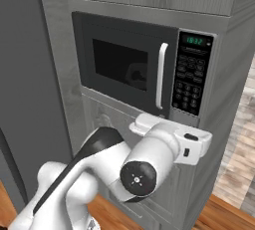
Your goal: Place the tupperware containing the shrimp and broccoli meal in the microwave. Close the microwave door and press the start button to reheat the meal.
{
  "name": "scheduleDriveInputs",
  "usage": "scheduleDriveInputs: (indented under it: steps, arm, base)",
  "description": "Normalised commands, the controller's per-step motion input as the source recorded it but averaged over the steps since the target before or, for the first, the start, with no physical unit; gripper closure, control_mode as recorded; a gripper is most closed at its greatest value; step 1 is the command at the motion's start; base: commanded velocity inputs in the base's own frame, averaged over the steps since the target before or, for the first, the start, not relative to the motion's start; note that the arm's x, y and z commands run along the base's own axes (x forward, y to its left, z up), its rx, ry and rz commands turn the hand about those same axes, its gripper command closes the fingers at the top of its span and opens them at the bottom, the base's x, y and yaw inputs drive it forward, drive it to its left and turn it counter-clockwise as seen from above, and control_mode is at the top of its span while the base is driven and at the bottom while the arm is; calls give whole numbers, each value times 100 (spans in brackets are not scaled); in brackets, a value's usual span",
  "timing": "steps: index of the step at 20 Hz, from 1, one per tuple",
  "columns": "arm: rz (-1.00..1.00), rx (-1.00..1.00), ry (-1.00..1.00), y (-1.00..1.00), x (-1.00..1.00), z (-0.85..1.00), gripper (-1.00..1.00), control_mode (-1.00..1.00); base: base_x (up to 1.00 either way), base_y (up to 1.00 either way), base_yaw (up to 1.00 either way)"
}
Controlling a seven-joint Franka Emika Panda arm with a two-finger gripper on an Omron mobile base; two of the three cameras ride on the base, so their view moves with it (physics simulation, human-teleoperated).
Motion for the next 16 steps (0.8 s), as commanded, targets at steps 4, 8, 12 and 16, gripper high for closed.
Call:
scheduleDriveInputs:
  steps: [4,8,12,16]
  arm:
    - [0,1,-37,12,-8,-4,100,-100]
    - [0,-12,-41,35,-6,-8,100,-100]
    - [0,-20,-29,26,0,-9,100,-100]
    - [0,-17,-14,11,9,-3,100,-100]
  base:
    - [0,0,0]
    - [0,0,0]
    - [0,0,0]
    - [0,0,0]
